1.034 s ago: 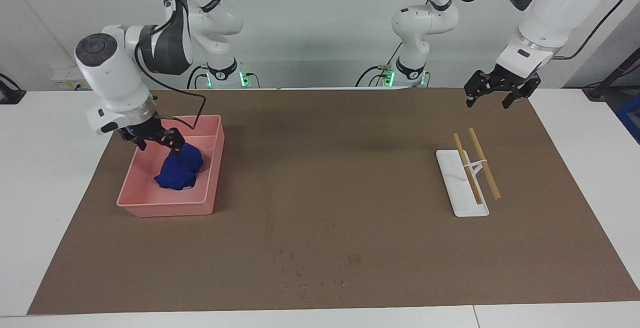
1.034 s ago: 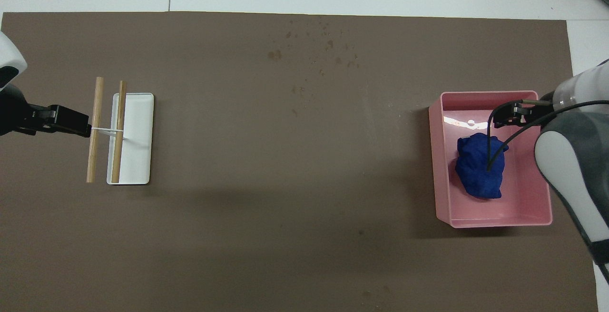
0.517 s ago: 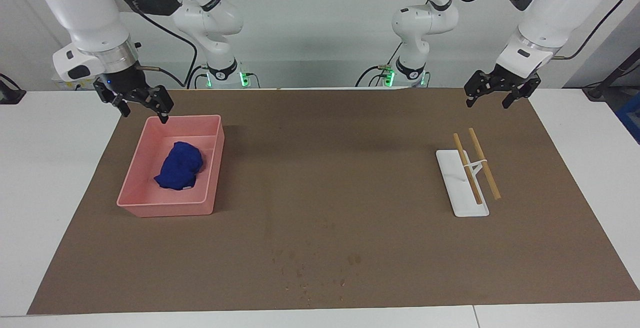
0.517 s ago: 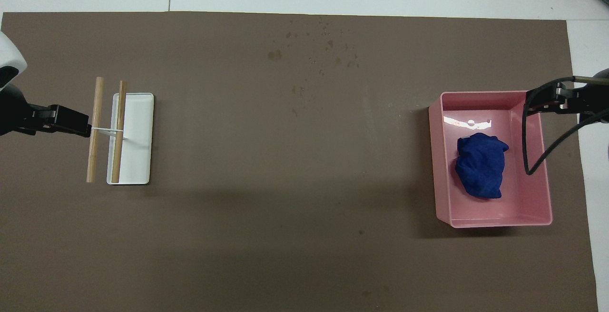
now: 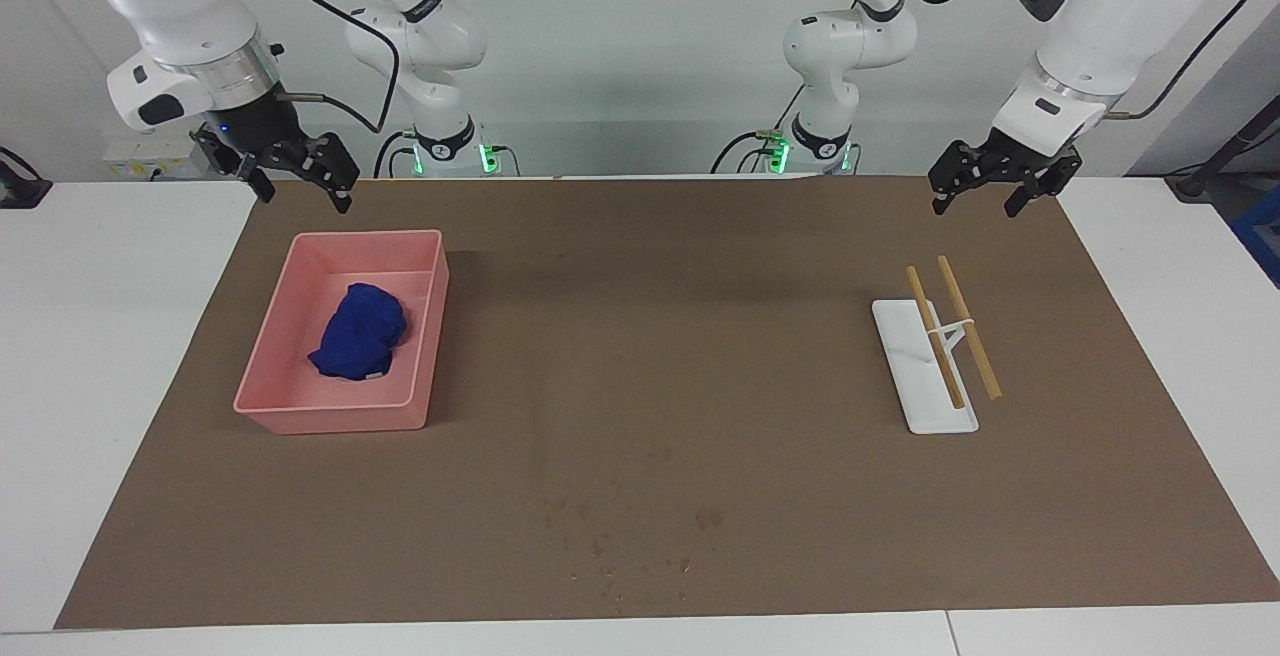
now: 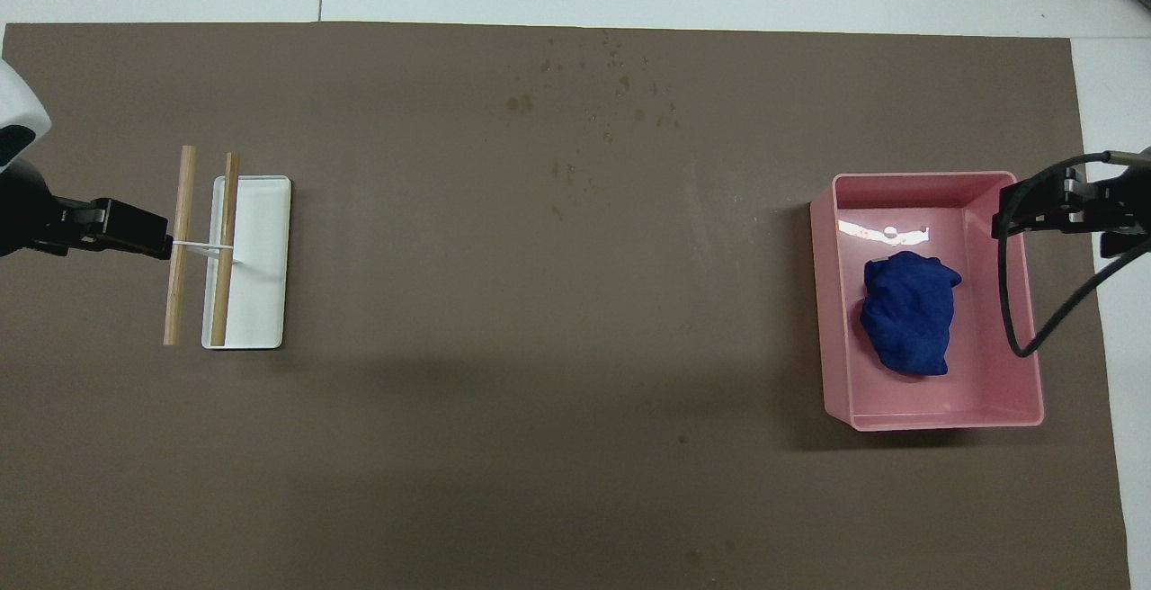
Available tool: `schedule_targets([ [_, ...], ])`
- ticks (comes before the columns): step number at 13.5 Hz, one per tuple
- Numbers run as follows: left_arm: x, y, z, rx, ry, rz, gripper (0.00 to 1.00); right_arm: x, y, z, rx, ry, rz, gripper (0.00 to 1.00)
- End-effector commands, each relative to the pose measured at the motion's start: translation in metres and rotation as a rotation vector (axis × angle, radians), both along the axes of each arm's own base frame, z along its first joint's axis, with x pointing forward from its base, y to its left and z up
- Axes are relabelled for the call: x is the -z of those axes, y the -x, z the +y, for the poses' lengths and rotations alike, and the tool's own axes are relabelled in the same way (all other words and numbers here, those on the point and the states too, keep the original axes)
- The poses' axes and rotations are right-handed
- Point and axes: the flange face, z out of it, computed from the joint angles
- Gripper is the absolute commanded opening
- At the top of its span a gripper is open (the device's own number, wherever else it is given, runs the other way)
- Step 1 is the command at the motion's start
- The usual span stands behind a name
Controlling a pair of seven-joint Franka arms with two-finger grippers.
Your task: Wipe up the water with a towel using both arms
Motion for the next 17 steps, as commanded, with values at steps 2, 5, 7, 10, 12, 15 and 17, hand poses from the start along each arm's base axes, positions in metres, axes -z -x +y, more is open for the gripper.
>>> schedule_targets([
  [2,-0.0024,0.0073,0.0018,0.006,-0.011,0.004,1.0,-0.0003,0.0179,0.0017,0.003,0.006,0.001,1.0],
  [5,-0.0024,0.0073,0.0018,0.006,-0.011,0.004,1.0,-0.0003,0.0194,0.0007,-0.023,0.014,0.009,1.0],
  [7,-0.0024,0.0073,0.0018,0.006,-0.011,0.004,1.0,-0.0006,0.0184,0.0008,-0.064,0.011,0.005,1.0],
  [10,-0.0024,0.0073,0.0018,0.006,-0.011,0.004,1.0,-0.0009,0.0181,0.0015,-0.081,0.012,0.002,1.0],
  [12,-0.0024,0.0073,0.0018,0.006,-0.011,0.004,1.0,-0.0017,0.0185,0.0007,-0.08,0.012,0.001,1.0],
  [15,-0.0024,0.0073,0.0018,0.006,-0.011,0.004,1.0,-0.0011,0.0184,0.0015,-0.071,0.012,0.0,1.0],
  [17,-0.0024,0.0073,0.0018,0.006,-0.011,0.004,1.0,-0.001,0.0186,0.0015,-0.069,0.012,0.002,1.0],
])
